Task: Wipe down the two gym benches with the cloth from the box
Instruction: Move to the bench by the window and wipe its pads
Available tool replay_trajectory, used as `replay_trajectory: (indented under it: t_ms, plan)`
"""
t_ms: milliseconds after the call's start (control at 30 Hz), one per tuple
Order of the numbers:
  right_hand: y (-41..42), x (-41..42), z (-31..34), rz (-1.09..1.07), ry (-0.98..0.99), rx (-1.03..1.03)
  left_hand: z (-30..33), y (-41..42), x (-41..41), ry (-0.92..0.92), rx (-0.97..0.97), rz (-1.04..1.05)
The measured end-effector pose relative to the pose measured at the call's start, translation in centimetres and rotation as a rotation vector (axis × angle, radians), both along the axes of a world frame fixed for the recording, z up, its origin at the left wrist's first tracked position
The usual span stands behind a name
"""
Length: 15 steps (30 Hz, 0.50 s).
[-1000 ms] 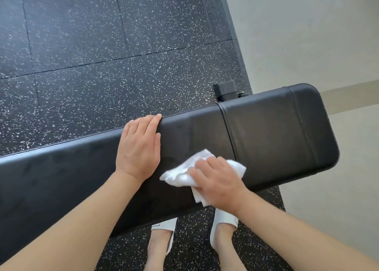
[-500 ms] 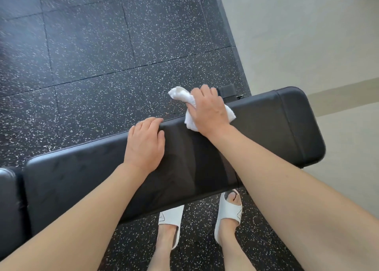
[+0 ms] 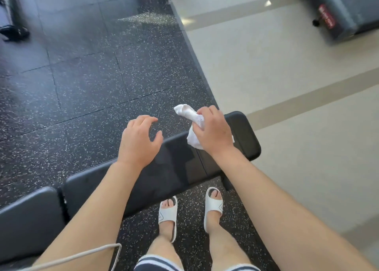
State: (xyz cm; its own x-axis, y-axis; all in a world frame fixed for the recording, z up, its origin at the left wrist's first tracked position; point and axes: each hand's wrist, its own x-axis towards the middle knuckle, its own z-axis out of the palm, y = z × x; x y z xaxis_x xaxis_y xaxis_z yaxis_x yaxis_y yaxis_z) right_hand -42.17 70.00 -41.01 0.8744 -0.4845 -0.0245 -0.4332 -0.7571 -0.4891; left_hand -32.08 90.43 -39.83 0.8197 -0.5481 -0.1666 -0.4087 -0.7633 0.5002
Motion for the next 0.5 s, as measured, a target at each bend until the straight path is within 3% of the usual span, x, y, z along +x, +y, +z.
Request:
replay_trajectory:
  t_ms: [500]
  plan:
    - [-5.4,-4.6,26.2,-0.269,-0.234,-0.069,25.1,-6.7,-0.4,-0.106,-0.211,-0.171]
